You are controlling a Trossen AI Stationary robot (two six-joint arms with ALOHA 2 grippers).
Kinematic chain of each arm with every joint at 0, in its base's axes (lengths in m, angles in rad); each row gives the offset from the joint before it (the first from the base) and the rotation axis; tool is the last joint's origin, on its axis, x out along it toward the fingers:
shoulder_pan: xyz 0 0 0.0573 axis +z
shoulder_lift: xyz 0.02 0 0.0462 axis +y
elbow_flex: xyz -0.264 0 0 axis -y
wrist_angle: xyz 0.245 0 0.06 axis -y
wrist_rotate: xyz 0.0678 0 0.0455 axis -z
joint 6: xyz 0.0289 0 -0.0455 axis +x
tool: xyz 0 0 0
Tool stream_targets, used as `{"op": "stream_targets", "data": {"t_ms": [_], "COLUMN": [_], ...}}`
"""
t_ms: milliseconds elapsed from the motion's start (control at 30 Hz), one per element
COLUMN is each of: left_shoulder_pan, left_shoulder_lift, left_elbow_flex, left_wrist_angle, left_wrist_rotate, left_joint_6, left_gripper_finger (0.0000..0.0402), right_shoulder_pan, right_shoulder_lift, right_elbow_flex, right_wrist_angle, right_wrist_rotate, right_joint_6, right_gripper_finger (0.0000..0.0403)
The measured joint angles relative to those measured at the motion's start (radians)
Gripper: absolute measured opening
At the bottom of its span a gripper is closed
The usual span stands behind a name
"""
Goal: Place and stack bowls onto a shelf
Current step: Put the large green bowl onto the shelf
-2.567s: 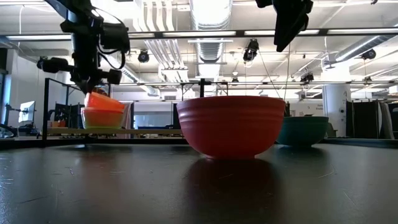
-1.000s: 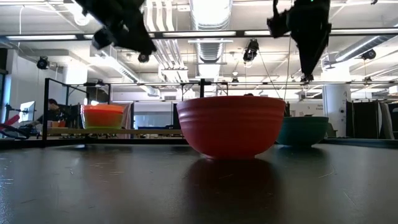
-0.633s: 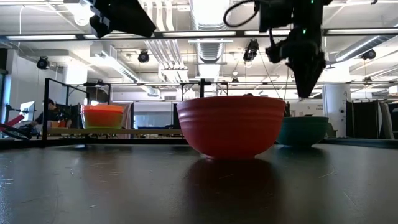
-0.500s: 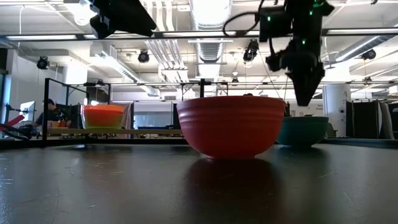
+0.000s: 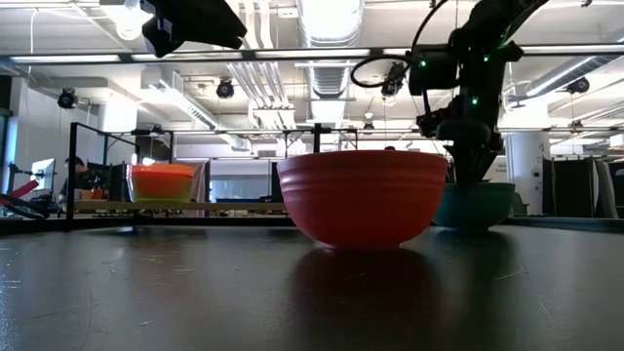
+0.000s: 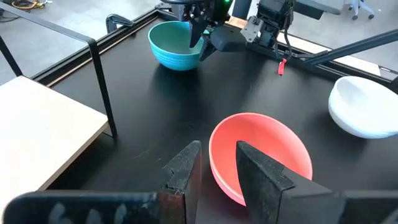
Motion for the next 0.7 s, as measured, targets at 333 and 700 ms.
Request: {"op": "stream_targets", "data": {"t_ms": [333,700], "left_shoulder_pan": [-0.004,-0.004], "left_shoulder_lift": [0.000,0.000], "left_elbow_flex": [0.000,0.000], "left_wrist_angle": [-0.003,-0.003], "left_wrist_rotate": [0.004,0.025], "left_joint_6": [0.000,-0.001], "left_gripper_finger": [0.0084,0.0084], "right_shoulder_pan": [-0.039,-0.037], "right_shoulder_lift": [0.000,0.000], "right_elbow_flex": [-0.049,-0.051], "right_wrist_angle": [0.058,0.062], "right_wrist_rotate": [-0.003,-0.006], "right_joint_6": [-0.031,-0.089], "right_gripper_finger": [0.0182,0.0029]}}
